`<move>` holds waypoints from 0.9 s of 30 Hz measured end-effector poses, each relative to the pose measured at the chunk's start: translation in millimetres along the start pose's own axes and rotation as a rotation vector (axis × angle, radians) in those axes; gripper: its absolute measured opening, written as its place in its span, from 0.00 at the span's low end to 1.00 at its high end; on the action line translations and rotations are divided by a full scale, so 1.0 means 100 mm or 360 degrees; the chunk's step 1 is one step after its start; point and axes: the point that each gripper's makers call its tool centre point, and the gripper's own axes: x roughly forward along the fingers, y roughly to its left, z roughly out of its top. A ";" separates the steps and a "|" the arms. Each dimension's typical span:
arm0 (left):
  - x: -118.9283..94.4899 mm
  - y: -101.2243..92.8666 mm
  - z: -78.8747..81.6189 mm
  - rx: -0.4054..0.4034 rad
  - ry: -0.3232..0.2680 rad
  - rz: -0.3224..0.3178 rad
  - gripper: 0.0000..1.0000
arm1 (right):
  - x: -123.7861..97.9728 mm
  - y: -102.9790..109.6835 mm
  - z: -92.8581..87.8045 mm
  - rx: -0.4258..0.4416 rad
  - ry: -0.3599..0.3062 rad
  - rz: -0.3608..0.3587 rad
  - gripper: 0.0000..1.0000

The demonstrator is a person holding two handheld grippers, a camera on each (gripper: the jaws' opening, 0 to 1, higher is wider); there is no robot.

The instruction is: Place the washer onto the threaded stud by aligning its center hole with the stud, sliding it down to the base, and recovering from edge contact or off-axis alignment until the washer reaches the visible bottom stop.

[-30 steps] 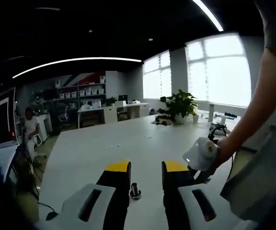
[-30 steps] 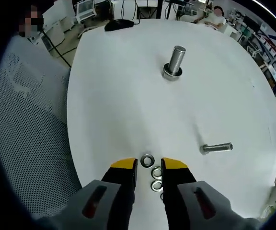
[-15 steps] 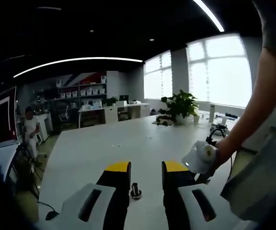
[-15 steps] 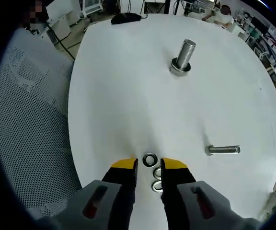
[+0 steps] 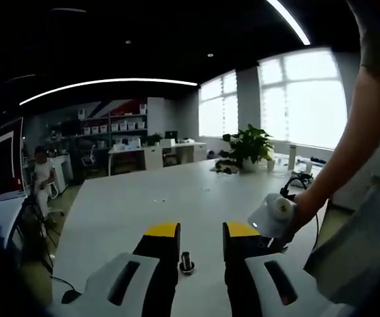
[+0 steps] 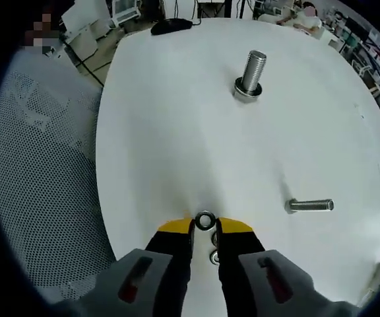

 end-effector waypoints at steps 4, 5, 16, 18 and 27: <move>0.00 0.01 -0.01 -0.0003 0.0004 0.0007 0.24 | 0.01 0.02 0.00 -0.0104 0.0046 -0.0003 0.15; 0.00 0.01 -0.01 -0.0004 0.0005 0.0008 0.24 | 0.01 0.02 0.00 -0.0106 0.0046 -0.0005 0.15; 0.00 0.02 -0.02 0.0000 0.0014 0.0011 0.23 | 0.00 0.01 0.00 -0.0110 0.0051 -0.0004 0.14; 0.00 0.02 -0.02 -0.0002 0.0012 0.0016 0.23 | -0.01 0.01 0.00 -0.0105 0.0045 -0.0008 0.14; 0.00 0.04 -0.03 -0.0009 0.0018 0.0023 0.23 | -0.03 -0.01 0.04 -0.0049 -0.0002 -0.0019 0.13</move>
